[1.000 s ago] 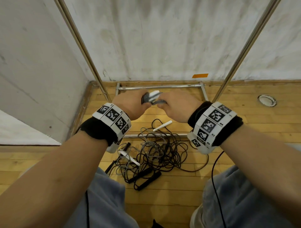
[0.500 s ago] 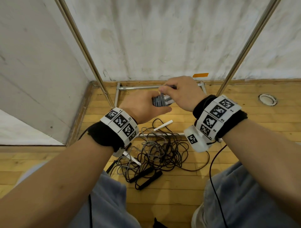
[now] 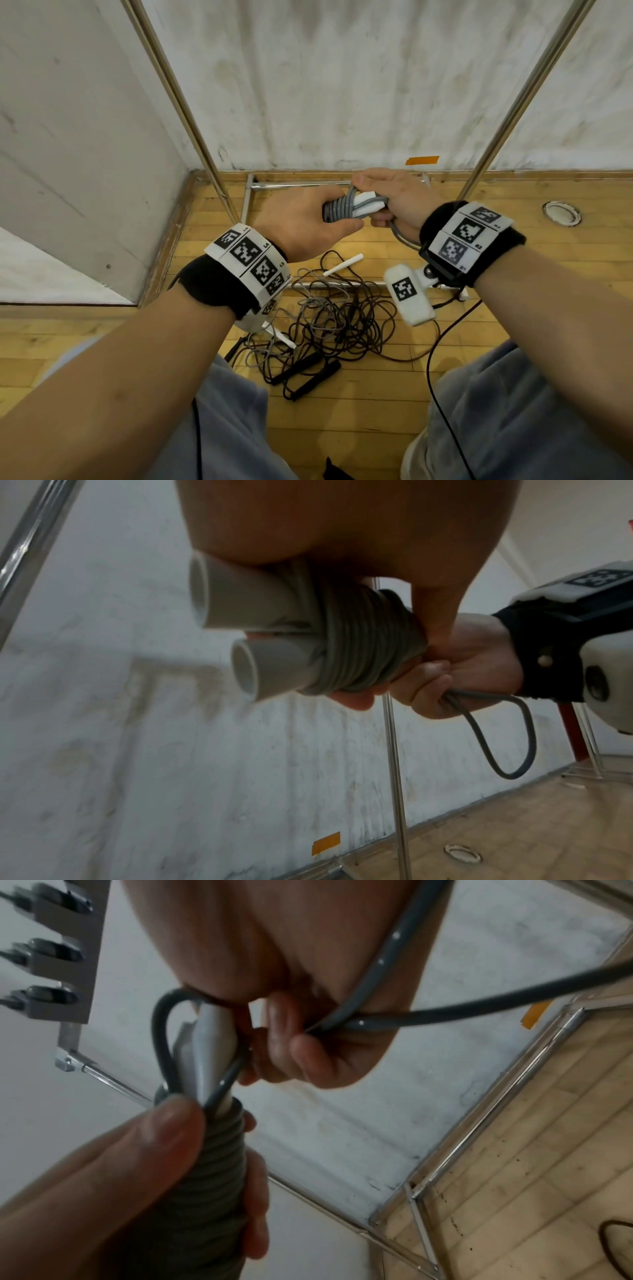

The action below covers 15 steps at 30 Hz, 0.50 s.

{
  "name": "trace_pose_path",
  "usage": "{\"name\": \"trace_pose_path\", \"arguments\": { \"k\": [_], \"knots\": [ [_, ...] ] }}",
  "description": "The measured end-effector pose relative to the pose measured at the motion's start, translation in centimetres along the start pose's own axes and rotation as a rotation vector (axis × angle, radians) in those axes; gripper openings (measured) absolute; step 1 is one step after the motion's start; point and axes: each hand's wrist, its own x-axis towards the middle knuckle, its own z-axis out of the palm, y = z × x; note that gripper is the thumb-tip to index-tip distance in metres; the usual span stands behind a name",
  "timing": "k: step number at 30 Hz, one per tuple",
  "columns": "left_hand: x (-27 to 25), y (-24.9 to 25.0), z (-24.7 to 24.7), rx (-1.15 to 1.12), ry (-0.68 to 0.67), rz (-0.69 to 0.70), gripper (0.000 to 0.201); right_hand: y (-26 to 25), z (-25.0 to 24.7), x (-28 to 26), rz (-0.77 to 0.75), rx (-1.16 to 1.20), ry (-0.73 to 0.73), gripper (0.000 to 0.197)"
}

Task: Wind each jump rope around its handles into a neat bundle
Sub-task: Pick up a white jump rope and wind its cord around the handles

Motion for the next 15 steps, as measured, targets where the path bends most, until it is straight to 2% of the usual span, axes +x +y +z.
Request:
{"name": "trace_pose_path", "arguments": {
  "k": [4, 7, 9, 11, 13, 15],
  "knots": [
    [-0.1, -0.1, 0.0, -0.075, -0.024, -0.001, 0.027, 0.3, 0.0, 0.1, 0.014, 0.085, 0.003, 0.018],
    [-0.1, -0.1, -0.6, -0.287, -0.001, -0.044, 0.028, 0.4, 0.1, 0.0, 0.069, 0.153, -0.059, 0.021],
    [0.1, -0.1, -1.1, -0.393, 0.035, -0.081, 0.028, 0.6, 0.5, -0.2, 0.080, 0.109, -0.075, 0.023],
    [0.3, -0.3, -1.3, -0.410, 0.059, -0.098, 0.028, 0.8, 1.1, -0.4, 0.027, -0.059, -0.016, 0.029],
    [0.5, -0.5, -1.5, -0.418, 0.086, -0.123, 0.028, 0.6, 1.9, -0.8, -0.048, -0.336, 0.049, 0.033],
    [0.8, -0.9, -1.6, -0.370, 0.089, -0.153, 0.031, 0.4, 2.5, -1.2, -0.122, -0.653, 0.048, 0.033]
  ]
}}
